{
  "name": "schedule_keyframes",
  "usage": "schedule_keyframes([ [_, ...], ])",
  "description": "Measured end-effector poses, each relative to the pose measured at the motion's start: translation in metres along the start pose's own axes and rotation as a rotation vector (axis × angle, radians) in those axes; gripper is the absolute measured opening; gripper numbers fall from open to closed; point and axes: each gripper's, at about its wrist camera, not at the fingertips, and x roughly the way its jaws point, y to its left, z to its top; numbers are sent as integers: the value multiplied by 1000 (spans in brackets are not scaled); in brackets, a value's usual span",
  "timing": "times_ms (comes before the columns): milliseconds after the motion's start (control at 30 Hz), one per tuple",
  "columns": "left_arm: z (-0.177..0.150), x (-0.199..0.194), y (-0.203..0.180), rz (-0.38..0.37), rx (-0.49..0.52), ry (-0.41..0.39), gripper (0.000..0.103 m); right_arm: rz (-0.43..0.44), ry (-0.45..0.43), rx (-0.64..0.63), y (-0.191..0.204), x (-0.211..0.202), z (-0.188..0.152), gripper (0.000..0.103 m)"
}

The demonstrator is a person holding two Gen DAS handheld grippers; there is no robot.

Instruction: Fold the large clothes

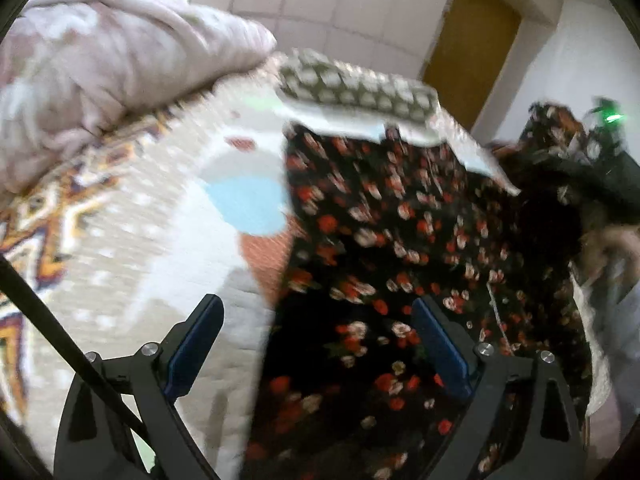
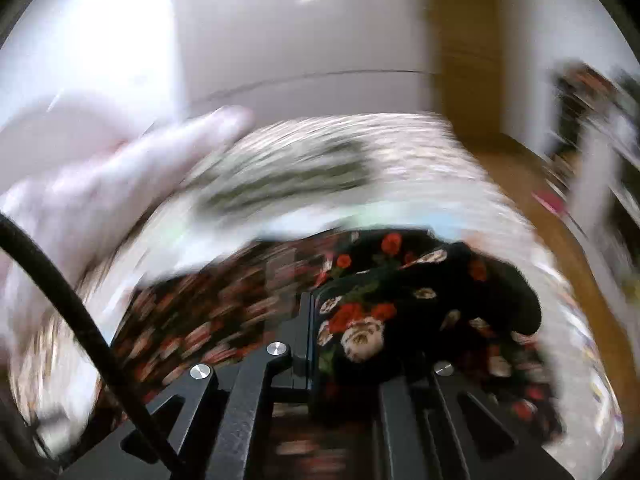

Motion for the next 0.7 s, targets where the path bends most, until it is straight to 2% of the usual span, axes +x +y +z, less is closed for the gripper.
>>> schedule_keyframes([
  [67,2,-21,16,19,-19,-39,94,58,48,-160,63,22,-14,7],
  [100,2,-31,25,34,-30,-57,94,58,71,-259,94,31,-30,7],
  [167,0,-46,38,65,-42,-84,94,-18,102,-504,154,51,-61,13],
  [233,-2,-61,53,89,-60,-113,94,-131,72,-733,196,62,-98,47],
  [267,-1,-64,58,92,-67,-118,94,-159,57,-802,208,62,-111,53],
  [367,-1,-70,69,94,-94,-130,94,-230,30,-967,226,71,-139,56],
  [533,3,-61,63,62,-110,-109,94,-328,-109,-1201,234,82,-172,57],
  [600,6,-55,52,51,-88,-98,94,-343,-136,-1236,234,77,-177,59],
  [700,10,-46,33,40,-42,-87,94,-331,-157,-1224,229,64,-176,71],
])
